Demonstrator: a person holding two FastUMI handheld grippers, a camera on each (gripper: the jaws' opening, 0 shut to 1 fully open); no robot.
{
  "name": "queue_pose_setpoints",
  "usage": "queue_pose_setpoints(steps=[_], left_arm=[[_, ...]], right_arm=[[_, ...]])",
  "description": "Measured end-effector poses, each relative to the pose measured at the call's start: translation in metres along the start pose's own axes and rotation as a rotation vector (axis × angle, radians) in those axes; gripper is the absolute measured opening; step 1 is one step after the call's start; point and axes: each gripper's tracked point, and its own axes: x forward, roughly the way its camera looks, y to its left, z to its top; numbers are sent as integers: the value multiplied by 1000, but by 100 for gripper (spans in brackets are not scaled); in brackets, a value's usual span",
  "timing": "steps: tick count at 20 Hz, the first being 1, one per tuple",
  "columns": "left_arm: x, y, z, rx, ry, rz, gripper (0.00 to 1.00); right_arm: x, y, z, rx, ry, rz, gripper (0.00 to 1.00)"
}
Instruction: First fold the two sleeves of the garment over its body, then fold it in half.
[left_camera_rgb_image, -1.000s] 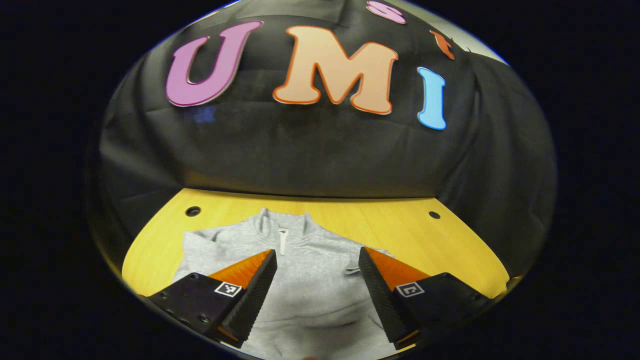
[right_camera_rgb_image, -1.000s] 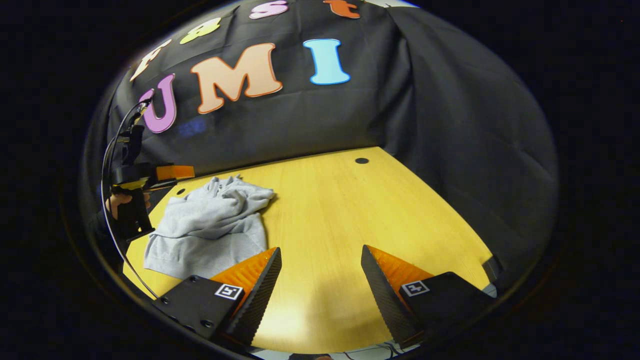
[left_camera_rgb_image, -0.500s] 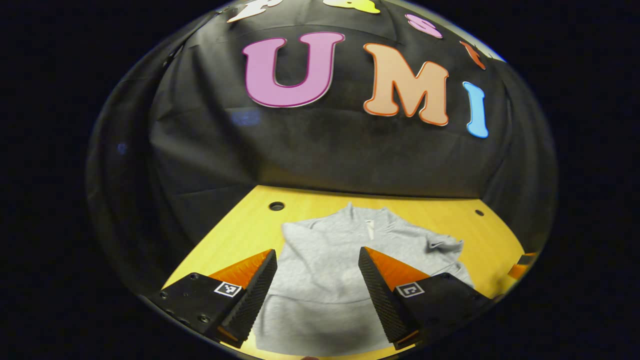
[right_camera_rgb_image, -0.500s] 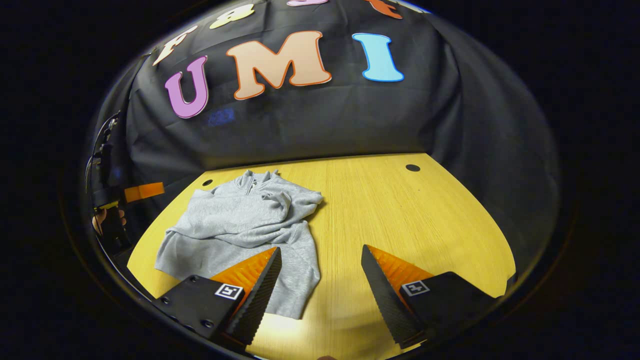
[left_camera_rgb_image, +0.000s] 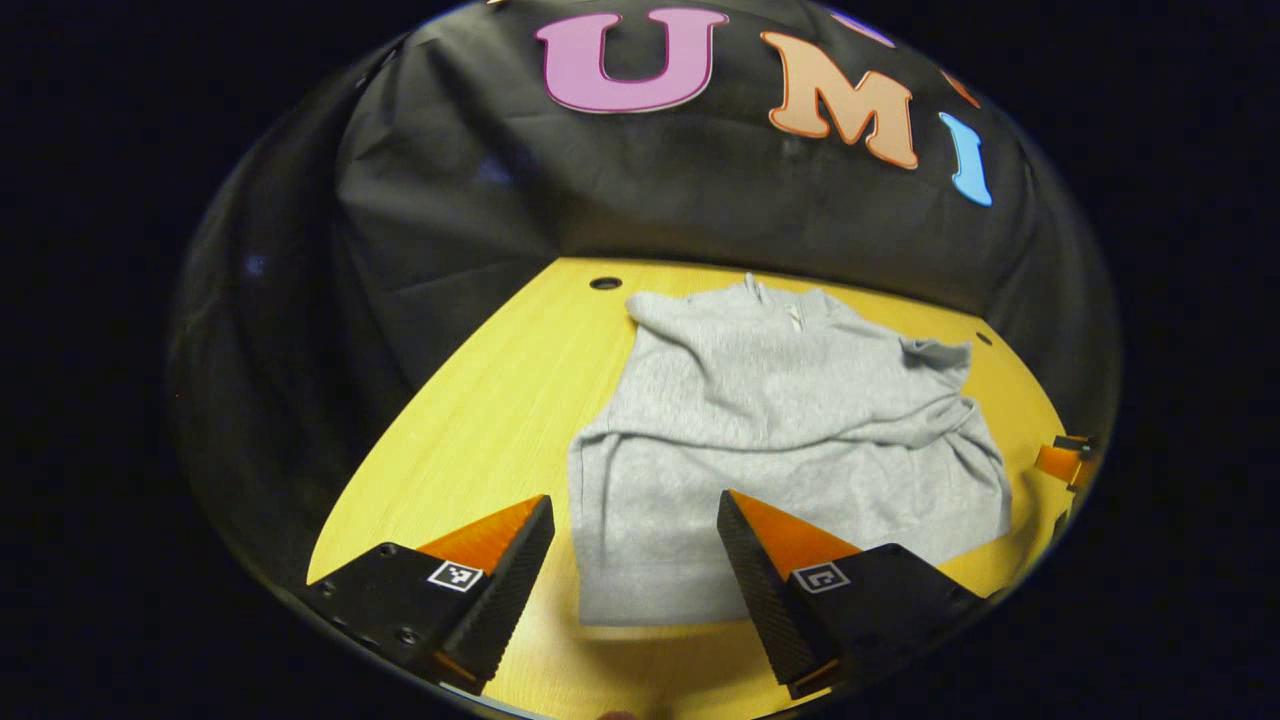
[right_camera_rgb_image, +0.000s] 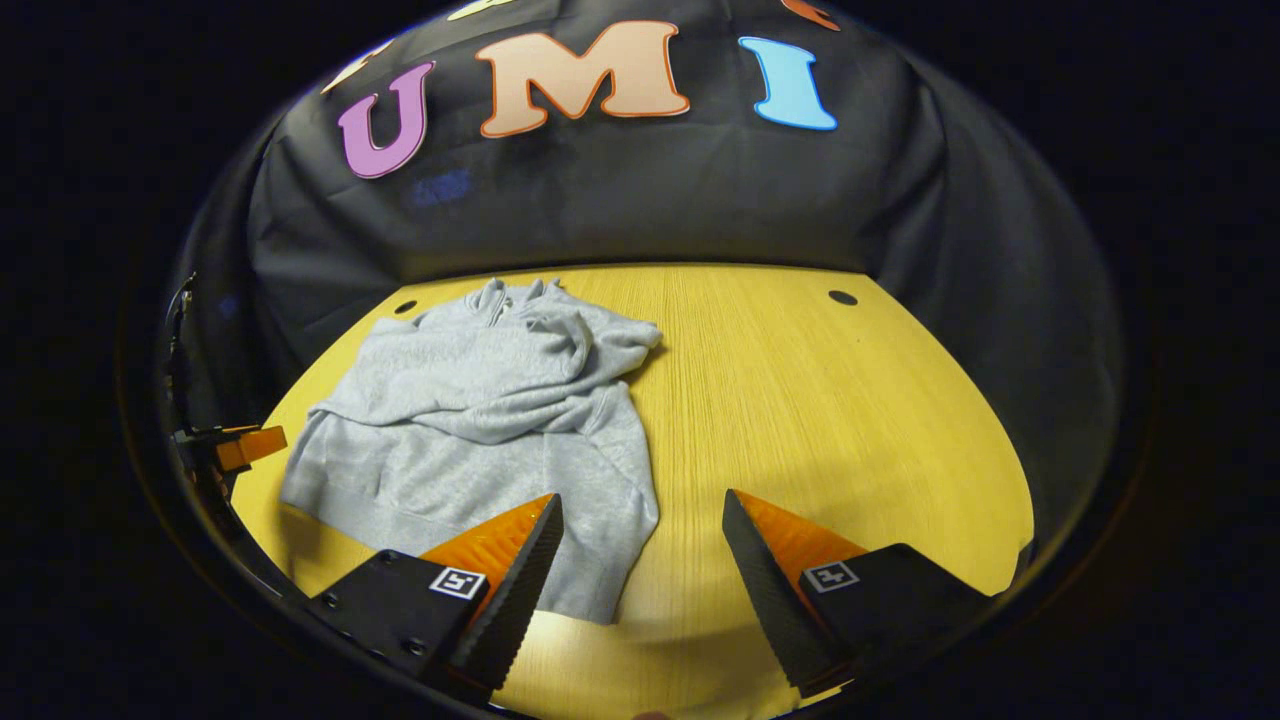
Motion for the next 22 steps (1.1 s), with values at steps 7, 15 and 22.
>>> queue_pose_setpoints(steps=[7, 15, 22], left_arm=[[15, 5, -42, -22, 99, 3, 95], [18, 3, -46, -39, 69, -16, 96], [19, -10, -45, -14, 74, -61, 64]], right_arm=[[6, 17, -37, -13, 87, 5, 99], [20, 25, -69, -14, 178, -18, 99], [22, 40, -70, -13, 205, 26, 72]])
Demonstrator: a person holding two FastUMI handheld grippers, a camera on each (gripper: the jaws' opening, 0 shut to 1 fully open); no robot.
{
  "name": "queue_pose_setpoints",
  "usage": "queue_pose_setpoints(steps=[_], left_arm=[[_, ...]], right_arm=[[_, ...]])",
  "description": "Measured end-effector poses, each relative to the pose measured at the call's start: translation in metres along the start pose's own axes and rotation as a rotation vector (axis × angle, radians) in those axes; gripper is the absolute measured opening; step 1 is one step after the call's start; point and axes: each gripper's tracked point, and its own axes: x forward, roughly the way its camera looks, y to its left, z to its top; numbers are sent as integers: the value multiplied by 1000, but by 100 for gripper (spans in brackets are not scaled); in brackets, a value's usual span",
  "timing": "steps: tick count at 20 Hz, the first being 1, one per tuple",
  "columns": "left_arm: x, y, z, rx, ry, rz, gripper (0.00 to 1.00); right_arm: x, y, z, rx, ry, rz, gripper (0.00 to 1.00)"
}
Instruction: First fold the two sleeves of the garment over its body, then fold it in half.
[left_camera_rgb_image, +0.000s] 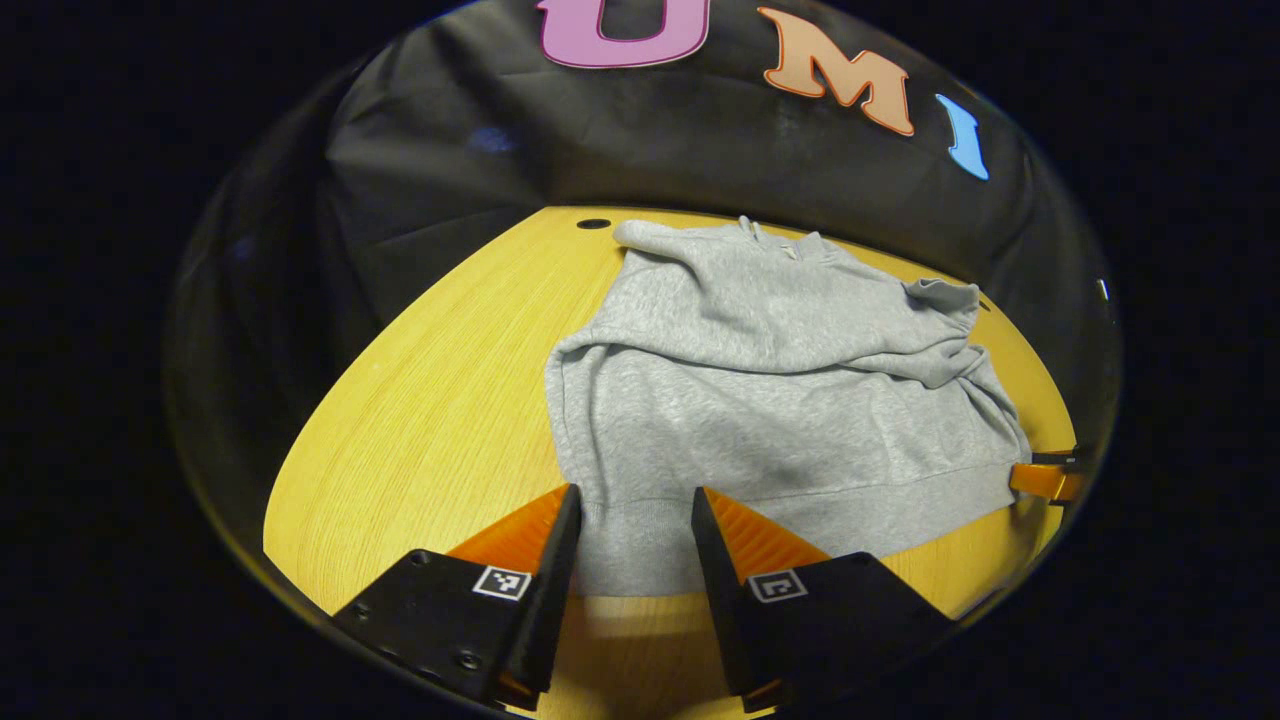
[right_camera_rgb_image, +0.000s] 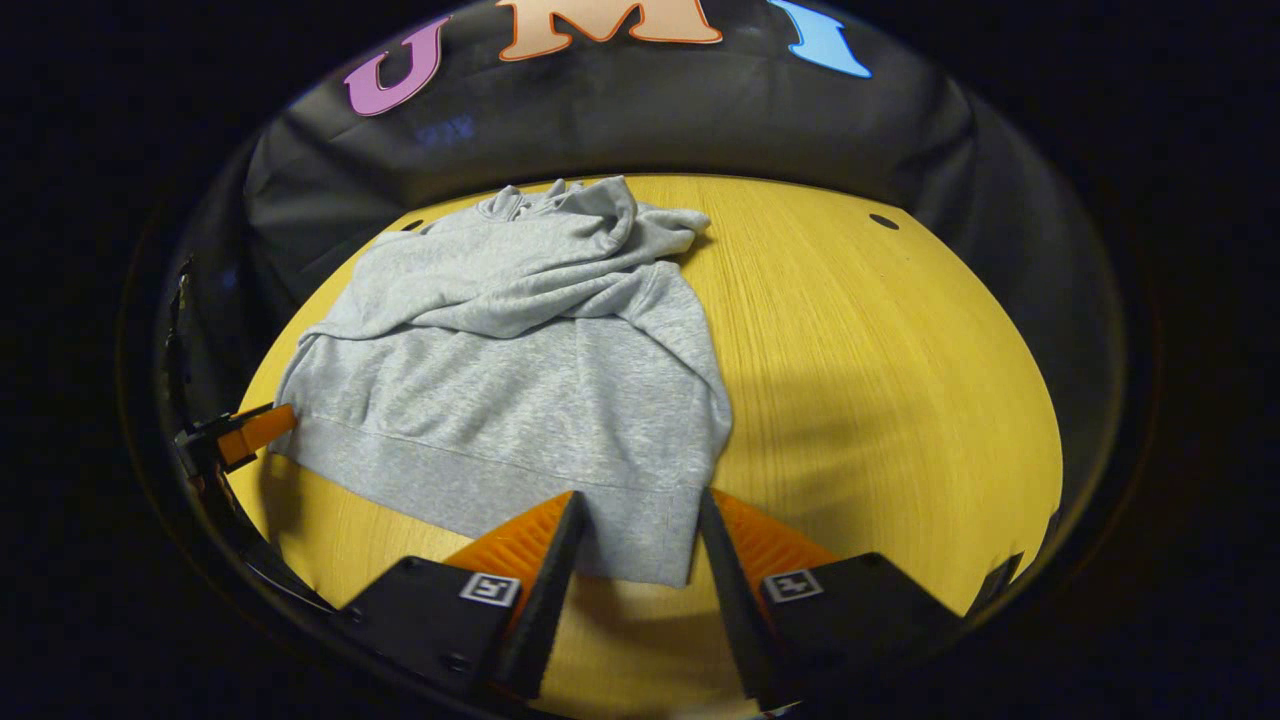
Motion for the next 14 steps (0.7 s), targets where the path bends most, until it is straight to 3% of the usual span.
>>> queue_pose_setpoints(steps=[4, 5, 9, 14], left_arm=[[0, -9, 3, -14, 8, -52, 52], [2, -14, 3, -15, 10, -76, 31], [3, -17, 4, -20, 44, -106, 1], [-2, -16, 0, 24, 105, -107, 0]], right_arm=[[5, 13, 0, 29, 5, 29, 25], [7, 13, -2, 28, 30, 14, 10], [1, 14, 2, 15, 54, -6, 4], [-4, 14, 0, 97, 94, 29, 4]])
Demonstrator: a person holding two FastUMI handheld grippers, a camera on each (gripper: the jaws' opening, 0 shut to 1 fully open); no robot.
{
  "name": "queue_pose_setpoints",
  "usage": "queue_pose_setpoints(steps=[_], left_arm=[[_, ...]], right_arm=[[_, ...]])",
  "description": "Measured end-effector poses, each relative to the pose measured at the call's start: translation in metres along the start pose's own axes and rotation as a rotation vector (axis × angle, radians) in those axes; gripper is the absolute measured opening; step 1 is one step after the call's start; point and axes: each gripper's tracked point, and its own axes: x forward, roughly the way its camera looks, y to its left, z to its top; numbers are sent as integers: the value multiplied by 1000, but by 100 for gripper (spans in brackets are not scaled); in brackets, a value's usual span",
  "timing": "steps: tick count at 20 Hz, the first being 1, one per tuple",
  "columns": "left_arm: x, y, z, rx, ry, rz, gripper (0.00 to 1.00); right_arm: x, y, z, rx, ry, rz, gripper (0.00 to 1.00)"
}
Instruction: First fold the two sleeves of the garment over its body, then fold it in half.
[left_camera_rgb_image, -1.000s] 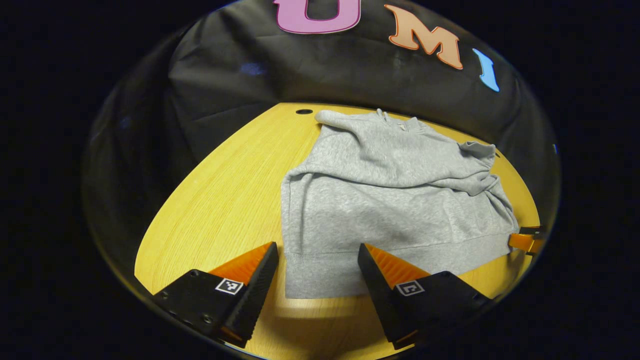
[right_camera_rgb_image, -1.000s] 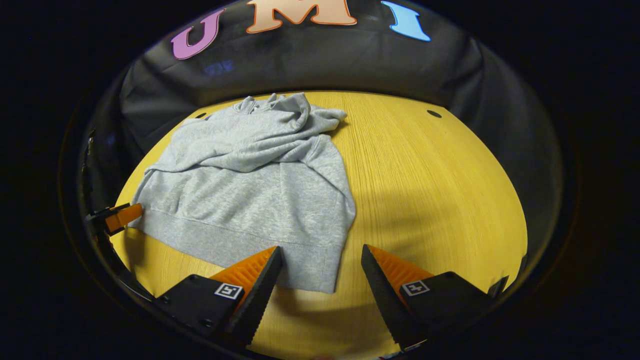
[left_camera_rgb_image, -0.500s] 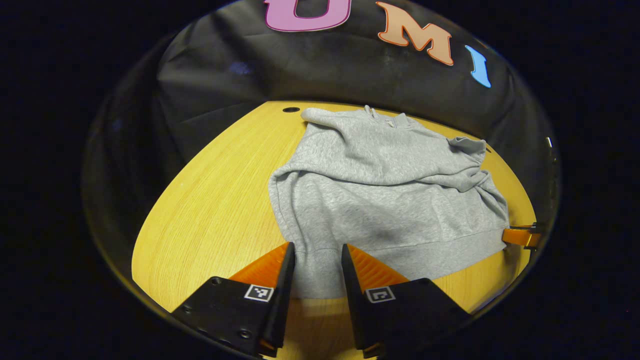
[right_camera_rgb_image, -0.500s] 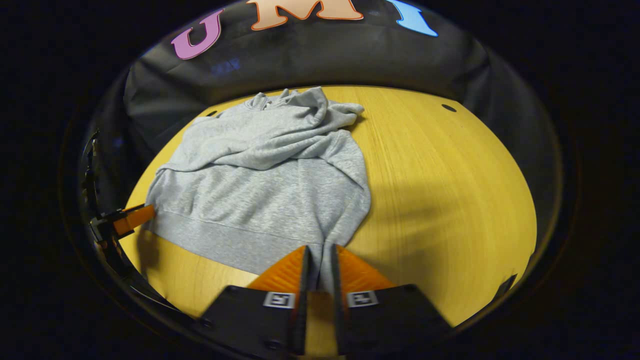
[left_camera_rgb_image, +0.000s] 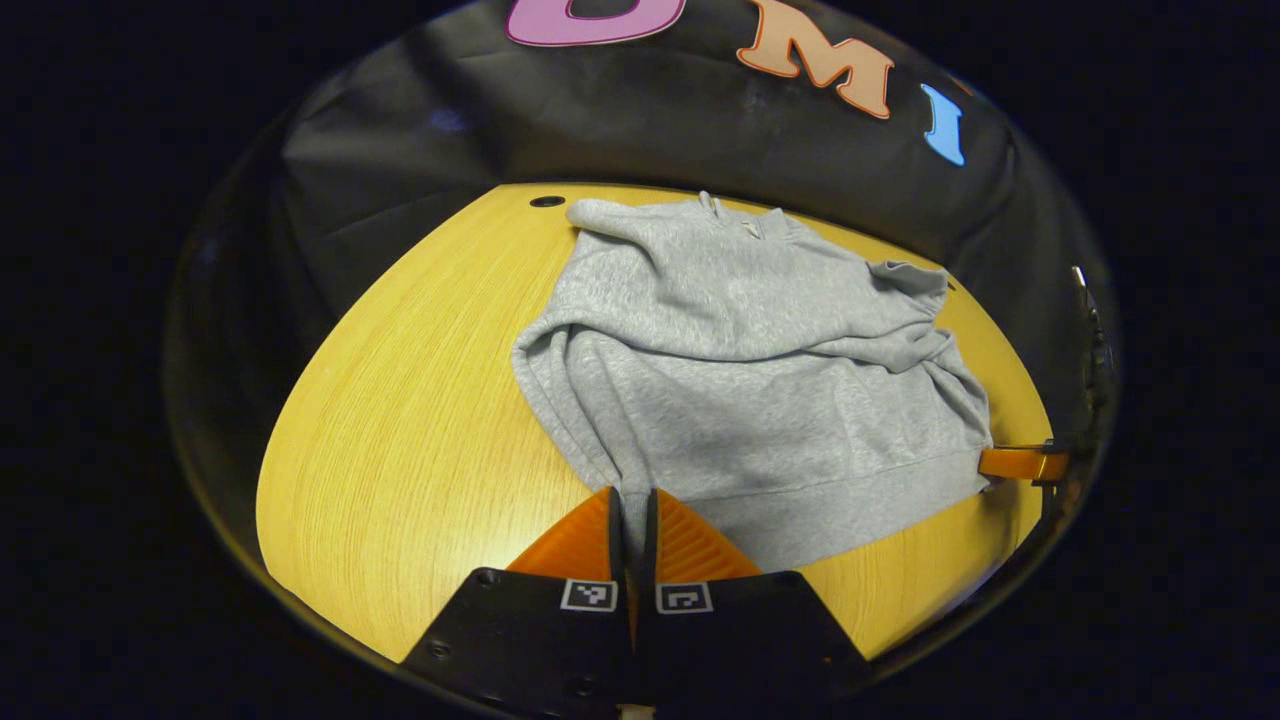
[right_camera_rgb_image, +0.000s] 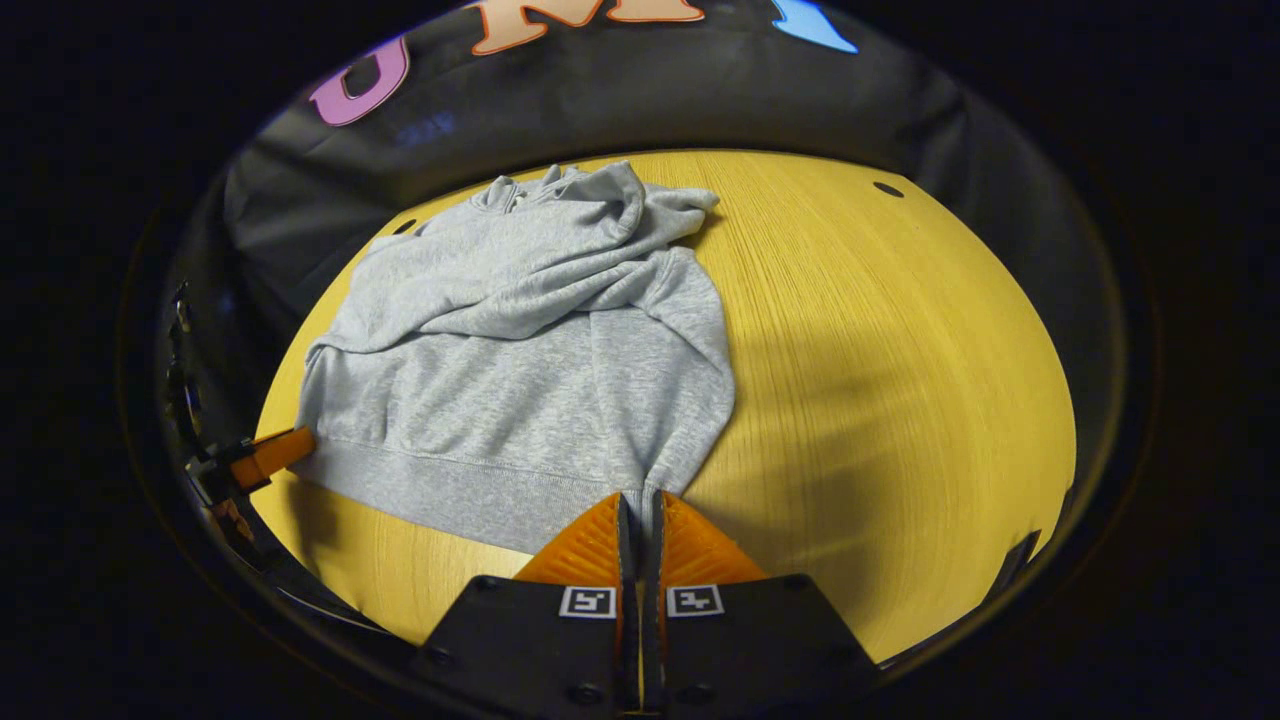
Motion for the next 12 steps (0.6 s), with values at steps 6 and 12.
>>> queue_pose_setpoints(steps=[6, 12], left_arm=[[1, 1, 1, -2, 24, -5, 0], [-9, -3, 11, -74, 1, 3, 0]], right_arm=[[1, 2, 0, -20, 36, 28, 4], [-13, 7, 14, 23, 29, 74, 4]])
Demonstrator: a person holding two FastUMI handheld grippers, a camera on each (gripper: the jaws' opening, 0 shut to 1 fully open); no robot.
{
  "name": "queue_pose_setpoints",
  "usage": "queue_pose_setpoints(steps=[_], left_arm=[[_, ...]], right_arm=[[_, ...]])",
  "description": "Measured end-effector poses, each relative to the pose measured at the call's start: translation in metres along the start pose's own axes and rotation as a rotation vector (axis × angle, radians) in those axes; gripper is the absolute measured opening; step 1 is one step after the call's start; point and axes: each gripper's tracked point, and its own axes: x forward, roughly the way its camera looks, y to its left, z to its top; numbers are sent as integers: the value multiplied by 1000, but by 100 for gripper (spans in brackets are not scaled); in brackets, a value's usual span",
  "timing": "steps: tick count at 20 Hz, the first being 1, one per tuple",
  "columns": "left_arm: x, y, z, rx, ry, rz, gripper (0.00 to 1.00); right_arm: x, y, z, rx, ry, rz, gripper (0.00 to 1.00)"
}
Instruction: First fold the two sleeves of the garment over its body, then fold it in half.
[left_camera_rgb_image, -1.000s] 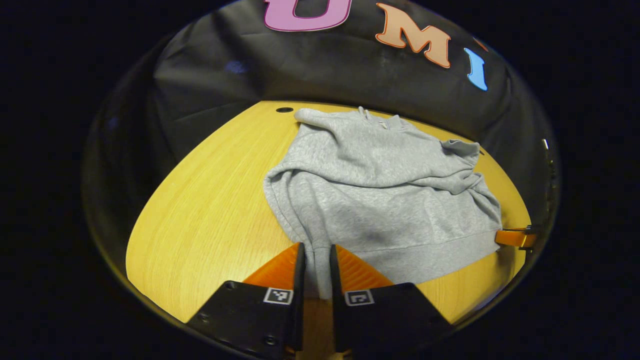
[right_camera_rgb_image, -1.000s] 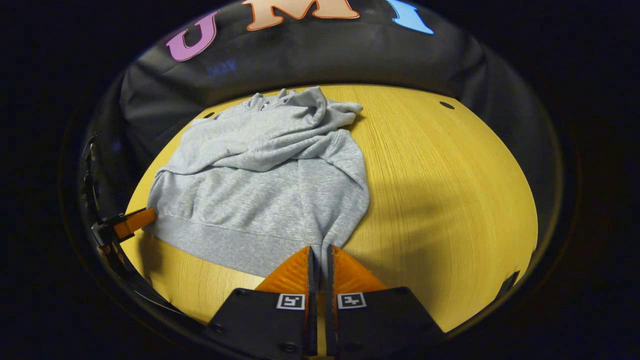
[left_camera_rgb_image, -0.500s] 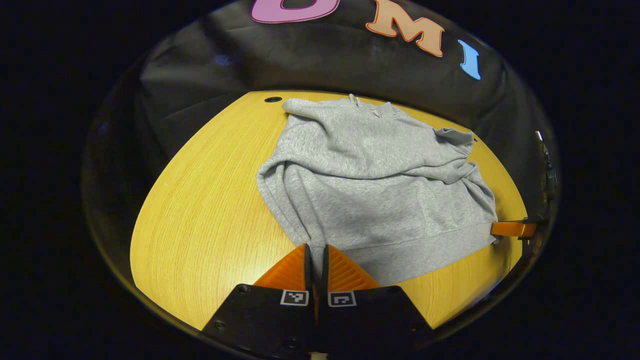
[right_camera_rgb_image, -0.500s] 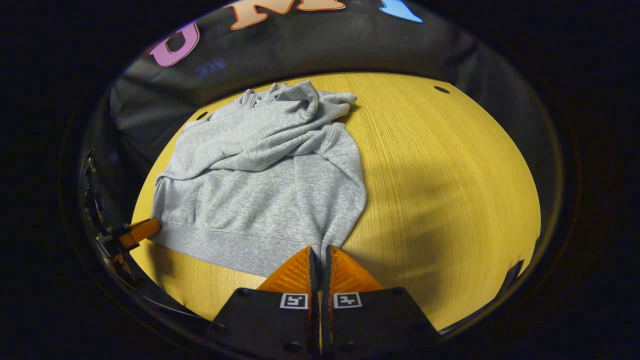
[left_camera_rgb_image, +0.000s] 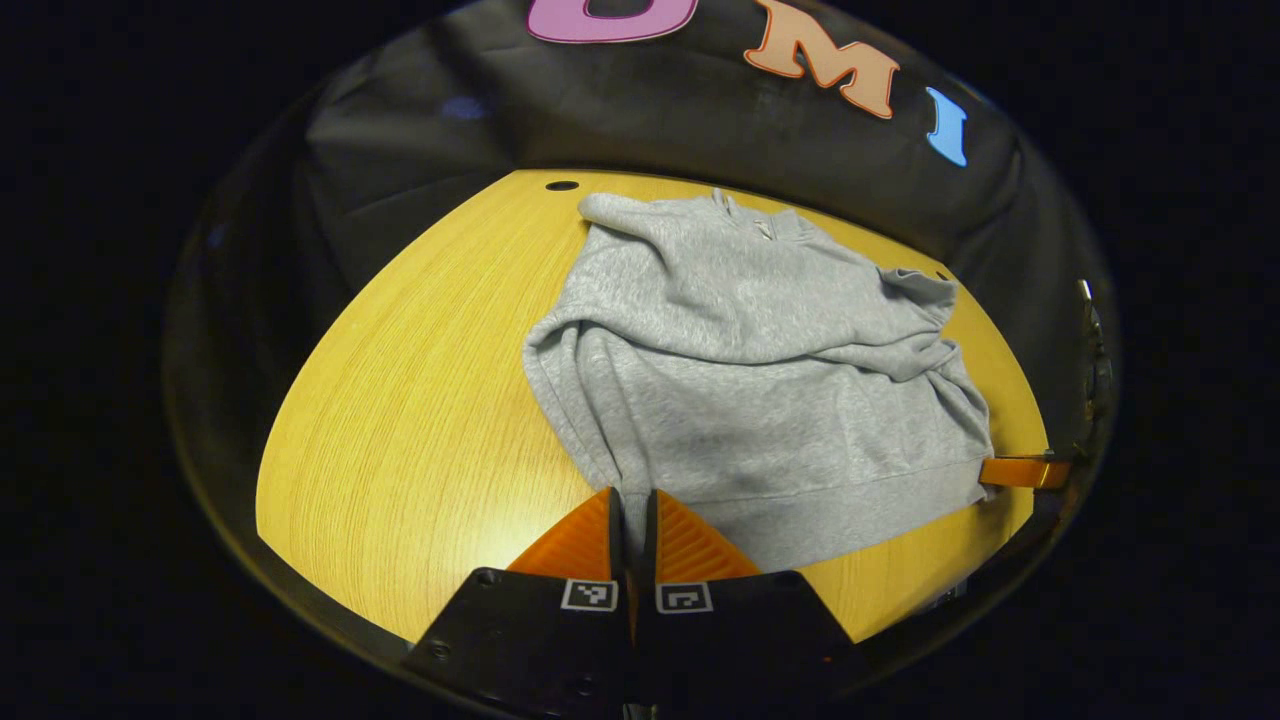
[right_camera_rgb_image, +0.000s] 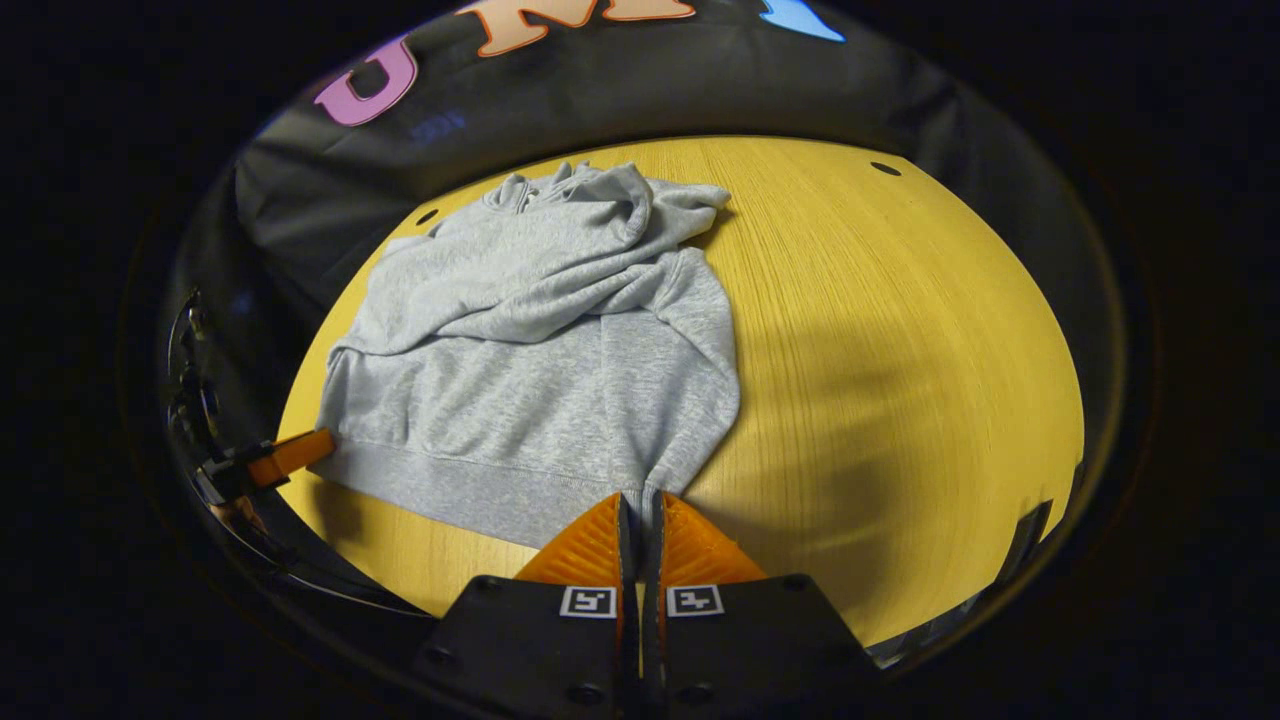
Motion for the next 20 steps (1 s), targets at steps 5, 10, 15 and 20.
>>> queue_pose_setpoints(steps=[5, 10, 15, 20], left_arm=[[-16, -18, 37, -48, -59, -41, 0], [-26, -25, 71, -62, -105, -65, 0], [-29, -25, 100, -102, -133, -86, 0], [-23, -20, 138, -139, -160, -105, 0]], right_arm=[[-32, 18, 35, 50, -62, 84, 4], [-46, 29, 69, 125, -94, 152, 4], [-55, 36, 105, 235, -119, 219, 4], [-55, 43, 143, 299, -143, 260, 4]])
